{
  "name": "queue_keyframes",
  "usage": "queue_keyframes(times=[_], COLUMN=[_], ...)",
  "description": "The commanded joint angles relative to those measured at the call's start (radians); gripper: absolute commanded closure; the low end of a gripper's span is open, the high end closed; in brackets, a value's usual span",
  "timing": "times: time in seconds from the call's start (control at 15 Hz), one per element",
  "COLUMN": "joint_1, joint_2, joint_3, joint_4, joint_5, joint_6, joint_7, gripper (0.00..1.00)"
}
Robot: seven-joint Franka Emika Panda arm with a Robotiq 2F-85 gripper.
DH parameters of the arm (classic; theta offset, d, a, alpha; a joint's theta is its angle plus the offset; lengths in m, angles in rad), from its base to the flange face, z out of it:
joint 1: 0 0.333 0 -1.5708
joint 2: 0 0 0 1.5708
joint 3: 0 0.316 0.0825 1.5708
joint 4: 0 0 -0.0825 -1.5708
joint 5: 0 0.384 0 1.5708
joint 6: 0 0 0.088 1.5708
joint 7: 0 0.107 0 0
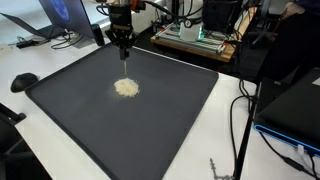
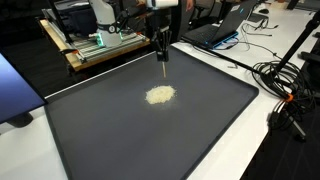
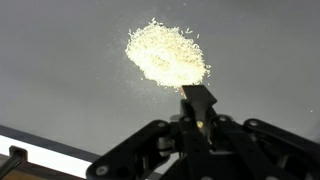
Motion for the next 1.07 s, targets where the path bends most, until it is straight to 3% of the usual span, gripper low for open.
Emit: queue_keyframes(times=[0.0,1.0], joint_1=[-0.008,-0.006], joint_2=[0.071,0.28], joint_3=[0.02,0.032], joint_4=[0.054,0.194], joint_5=[-0.067,-0.115], joint_6=[-0.019,-0.083], joint_7=[0.06,0.093], gripper=[0.97,0.97])
